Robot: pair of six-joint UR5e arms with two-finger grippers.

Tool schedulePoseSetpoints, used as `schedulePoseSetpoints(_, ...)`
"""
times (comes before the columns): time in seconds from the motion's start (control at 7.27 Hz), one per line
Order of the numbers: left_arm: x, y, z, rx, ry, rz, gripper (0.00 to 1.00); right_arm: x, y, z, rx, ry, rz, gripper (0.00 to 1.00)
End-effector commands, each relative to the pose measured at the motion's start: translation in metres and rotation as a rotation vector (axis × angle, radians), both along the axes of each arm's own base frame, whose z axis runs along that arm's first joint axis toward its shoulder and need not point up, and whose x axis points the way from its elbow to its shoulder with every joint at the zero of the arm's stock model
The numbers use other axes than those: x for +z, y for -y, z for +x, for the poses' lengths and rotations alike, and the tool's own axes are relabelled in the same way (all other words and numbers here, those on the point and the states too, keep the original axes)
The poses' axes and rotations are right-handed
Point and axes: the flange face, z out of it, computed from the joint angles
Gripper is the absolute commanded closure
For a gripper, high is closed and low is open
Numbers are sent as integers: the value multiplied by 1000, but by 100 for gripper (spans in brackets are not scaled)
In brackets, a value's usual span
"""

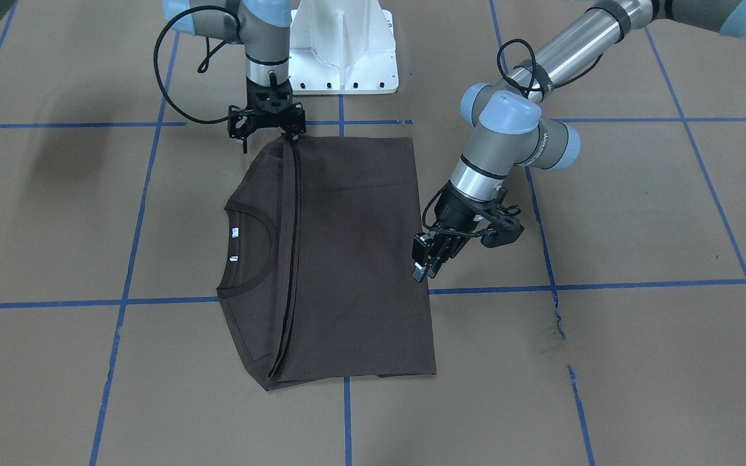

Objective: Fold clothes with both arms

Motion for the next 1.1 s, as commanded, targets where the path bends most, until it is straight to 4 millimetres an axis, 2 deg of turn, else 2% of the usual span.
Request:
schedulePoseSetpoints(0.0, 1, 0, 0, 0, 1, -2, 58, 50, 1, 42, 3, -70, -5, 0)
schedulePoseSetpoints(0.14, 2, 0, 0, 1, 4, -1, 58, 47, -6, 68, 1, -49, -3, 0)
schedulePoseSetpoints(0.27, 2, 0, 0, 1, 4, -1, 59, 18, -9, 52, 14, 8, -3, 0)
schedulePoseSetpoints(0.41, 1, -1, 1, 1, 2, -3, 58, -24, -2, 29, 107, 101, -54, 0)
schedulePoseSetpoints(0.55, 2, -1, 1, 1, 3, -5, 58, -22, -9, 16, 312, 168, -210, 0)
schedulePoseSetpoints(0.69, 2, -1, 0, -2, 2, -7, 58, -34, -16, 7, 492, 358, -382, 1)
schedulePoseSetpoints(0.82, 4, 0, -1, -3, 3, -8, 58, -35, -23, 2, 597, 457, -497, 1)
schedulePoseSetpoints(0.96, 3, 0, -1, -4, 1, -9, 58, -33, -25, -2, 634, 472, -507, 0)
